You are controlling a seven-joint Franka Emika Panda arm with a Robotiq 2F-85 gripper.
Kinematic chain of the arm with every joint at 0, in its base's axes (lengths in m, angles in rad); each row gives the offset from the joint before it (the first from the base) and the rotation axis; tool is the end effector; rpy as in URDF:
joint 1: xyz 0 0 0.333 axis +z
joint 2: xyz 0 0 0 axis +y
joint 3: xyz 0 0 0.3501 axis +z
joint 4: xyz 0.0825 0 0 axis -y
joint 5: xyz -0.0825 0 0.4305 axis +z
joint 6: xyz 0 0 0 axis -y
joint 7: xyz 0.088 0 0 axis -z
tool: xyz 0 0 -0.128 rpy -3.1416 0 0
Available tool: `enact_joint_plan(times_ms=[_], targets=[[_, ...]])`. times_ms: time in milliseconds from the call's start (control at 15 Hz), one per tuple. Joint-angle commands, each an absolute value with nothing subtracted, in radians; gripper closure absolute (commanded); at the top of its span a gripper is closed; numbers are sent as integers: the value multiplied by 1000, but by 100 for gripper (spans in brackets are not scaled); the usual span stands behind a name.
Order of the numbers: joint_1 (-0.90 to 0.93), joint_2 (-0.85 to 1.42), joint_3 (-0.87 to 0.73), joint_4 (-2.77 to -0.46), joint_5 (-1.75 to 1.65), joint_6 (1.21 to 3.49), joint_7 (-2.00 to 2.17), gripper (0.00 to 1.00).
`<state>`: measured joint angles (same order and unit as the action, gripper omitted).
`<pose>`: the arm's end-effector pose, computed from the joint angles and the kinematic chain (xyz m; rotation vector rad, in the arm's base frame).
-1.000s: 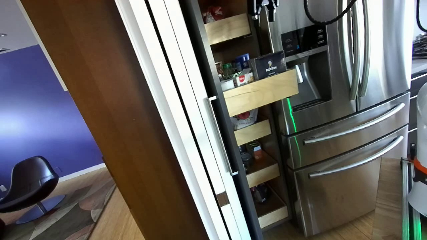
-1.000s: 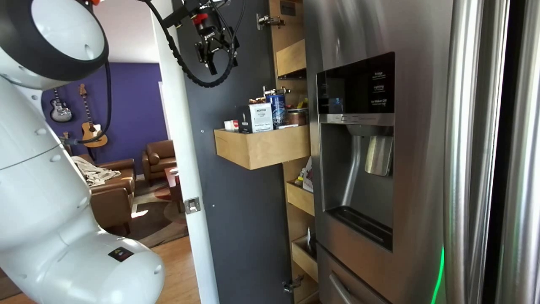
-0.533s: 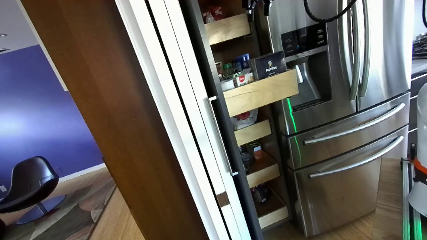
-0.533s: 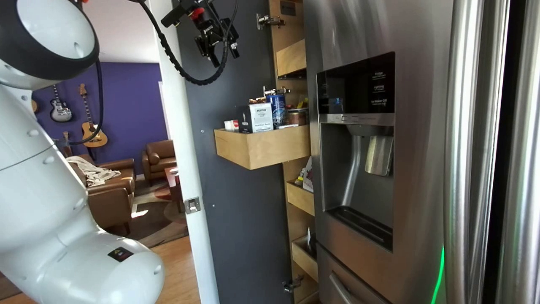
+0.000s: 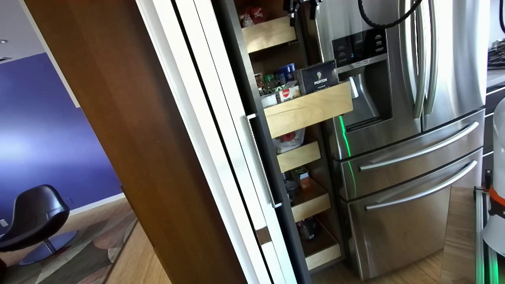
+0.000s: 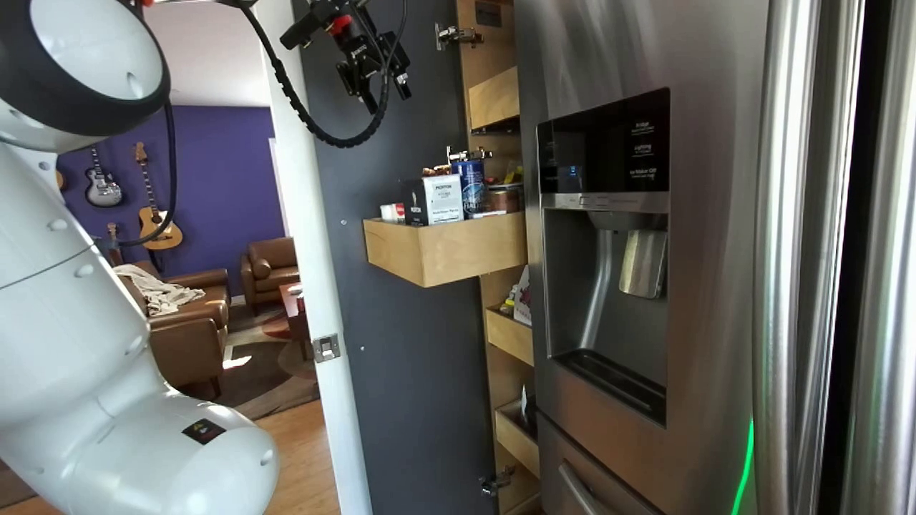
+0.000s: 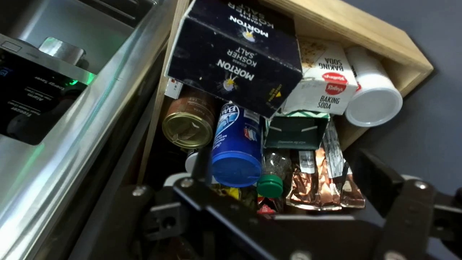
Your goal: Pull out the second drawer from the top
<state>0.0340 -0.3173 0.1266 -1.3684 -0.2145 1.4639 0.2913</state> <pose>0.4295 0.0599 0.8972 2.9040 -0.2861 0.6755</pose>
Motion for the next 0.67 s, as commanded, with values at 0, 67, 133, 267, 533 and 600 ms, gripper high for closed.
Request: enact_joint_plan(times_ms=[0, 67, 133, 267, 533, 600], targets=[[20, -244, 126, -1357, -208, 1560, 385, 0], [18, -225, 126, -1357, -208, 1593, 411, 0], [16, -208, 125, -1359, -214, 1622, 424, 0], [6, -172, 127, -1356, -241, 1660, 476, 0], [-5, -122, 132, -1342, -301, 1621, 542, 0], [-5, -115, 130, -1342, -301, 1621, 553, 0]])
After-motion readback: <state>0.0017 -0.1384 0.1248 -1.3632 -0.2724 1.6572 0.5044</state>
